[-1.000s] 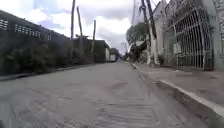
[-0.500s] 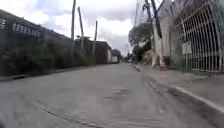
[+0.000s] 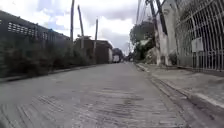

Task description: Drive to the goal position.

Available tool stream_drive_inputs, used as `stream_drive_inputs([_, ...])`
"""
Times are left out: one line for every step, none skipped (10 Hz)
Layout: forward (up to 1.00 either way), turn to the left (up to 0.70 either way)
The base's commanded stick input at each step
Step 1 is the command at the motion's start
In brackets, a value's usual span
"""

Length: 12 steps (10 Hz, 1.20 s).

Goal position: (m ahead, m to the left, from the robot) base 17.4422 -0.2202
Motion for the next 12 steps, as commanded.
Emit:
stream_drive_inputs([1.00,0.06])
stream_drive_inputs([1.00,0.06])
stream_drive_inputs([1.00,0.04])
stream_drive_inputs([1.00,-0.06])
stream_drive_inputs([1.00,-0.17])
stream_drive_inputs([1.00,-0.27])
stream_drive_inputs([1.00,-0.34])
stream_drive_inputs([1.00,-0.17])
stream_drive_inputs([1.00,0.01])
stream_drive_inputs([1.00,-0.19])
stream_drive_inputs([1.00,0.06])
stream_drive_inputs([1.00,-0.10])
